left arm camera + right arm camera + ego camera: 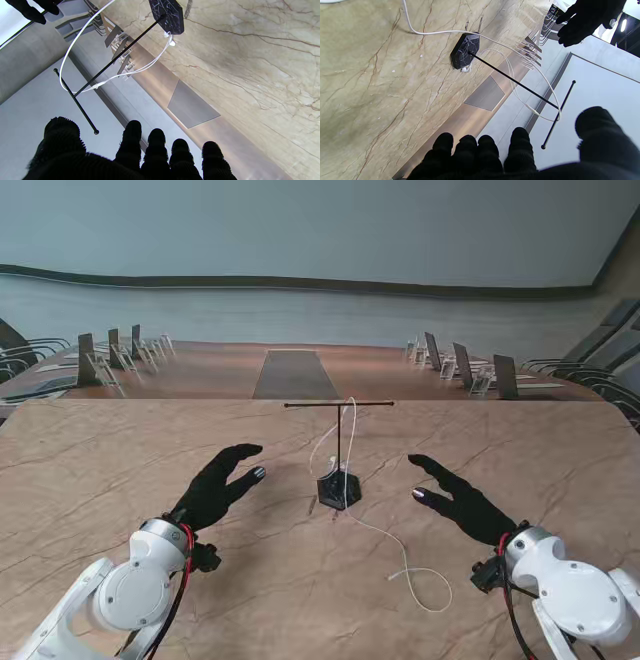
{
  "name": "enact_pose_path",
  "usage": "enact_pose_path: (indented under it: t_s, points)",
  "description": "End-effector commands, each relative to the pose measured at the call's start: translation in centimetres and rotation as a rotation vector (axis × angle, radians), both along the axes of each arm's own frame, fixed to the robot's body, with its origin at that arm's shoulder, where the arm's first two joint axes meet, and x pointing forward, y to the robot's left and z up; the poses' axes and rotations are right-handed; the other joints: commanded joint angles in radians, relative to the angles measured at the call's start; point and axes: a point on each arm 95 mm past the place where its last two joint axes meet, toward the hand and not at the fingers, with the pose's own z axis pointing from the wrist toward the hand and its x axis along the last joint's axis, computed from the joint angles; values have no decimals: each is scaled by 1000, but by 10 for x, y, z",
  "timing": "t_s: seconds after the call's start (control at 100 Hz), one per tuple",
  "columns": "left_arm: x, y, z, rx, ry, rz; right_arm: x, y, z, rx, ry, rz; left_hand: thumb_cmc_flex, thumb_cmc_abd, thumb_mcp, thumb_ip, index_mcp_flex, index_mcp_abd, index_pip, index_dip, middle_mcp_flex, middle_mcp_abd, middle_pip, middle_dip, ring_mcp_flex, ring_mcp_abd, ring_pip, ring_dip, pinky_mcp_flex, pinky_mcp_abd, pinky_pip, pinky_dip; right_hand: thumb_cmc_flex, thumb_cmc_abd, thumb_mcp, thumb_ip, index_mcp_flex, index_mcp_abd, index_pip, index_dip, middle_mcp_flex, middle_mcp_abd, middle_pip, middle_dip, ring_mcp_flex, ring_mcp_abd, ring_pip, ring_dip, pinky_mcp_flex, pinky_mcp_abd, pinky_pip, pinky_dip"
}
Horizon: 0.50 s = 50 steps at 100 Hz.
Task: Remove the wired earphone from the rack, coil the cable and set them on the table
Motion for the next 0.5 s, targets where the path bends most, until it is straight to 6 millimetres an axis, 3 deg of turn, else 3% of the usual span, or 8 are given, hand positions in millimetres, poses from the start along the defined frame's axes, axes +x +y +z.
enact_pose_path:
  t_s: [0.0,0.32,0.37,0.4,0.49]
  points:
    - [-1,-2,-1,-4,4,3,1,1,-2,0,11,-1,-37,42,-5,28,-42,-32,-41,-9,-4,-9,-17,1,-22,-26,-7,6,0,-38,-13,-5,11,61,-19,-17,6,-13,-6,-1,-24,-6,-22,-15,-38,-22,-16,-9,-2,-52,-14,1]
    - [-2,-2,-1,-1,13,-5,3,6,-5,5,21,10,-38,44,-5,28,-42,-32,-39,-9,-3,-9,-17,1,-22,-27,-7,6,0,-37,-15,-7,15,61,-19,-17,5,-13,-7,1,-24,-2,-22,-15,-39,6,-10,3,-6,-32,-8,8]
    - [-2,-1,-1,-2,13,-6,4,7,-4,1,28,12,-37,43,-5,28,-41,-31,-39,-9,-3,-9,-17,1,-23,-27,-7,6,0,-36,-15,-8,15,62,-20,-17,4,-10,-17,-10,-24,2,-22,-15,-41,15,-10,9,-9,-24,-4,12]
    - [-2,-1,-1,-4,12,-4,5,8,-4,-2,31,17,-37,42,-4,28,-39,-31,-38,-8,-2,-7,-17,1,-22,-26,-7,6,0,-35,-15,-8,14,63,-22,-16,13,-9,-31,-52,-24,5,-22,-16,-42,19,-11,24,-15,-23,8,25]
    - [-3,-1,-1,-4,11,-1,8,8,-3,-3,38,24,-38,44,-5,28,-41,-32,-39,-9,-2,-9,-18,1,-22,-28,-7,6,0,-35,-15,-8,22,58,-20,-16,13,-8,-27,-62,-24,6,-22,-16,-41,27,-10,28,-16,-20,11,28]
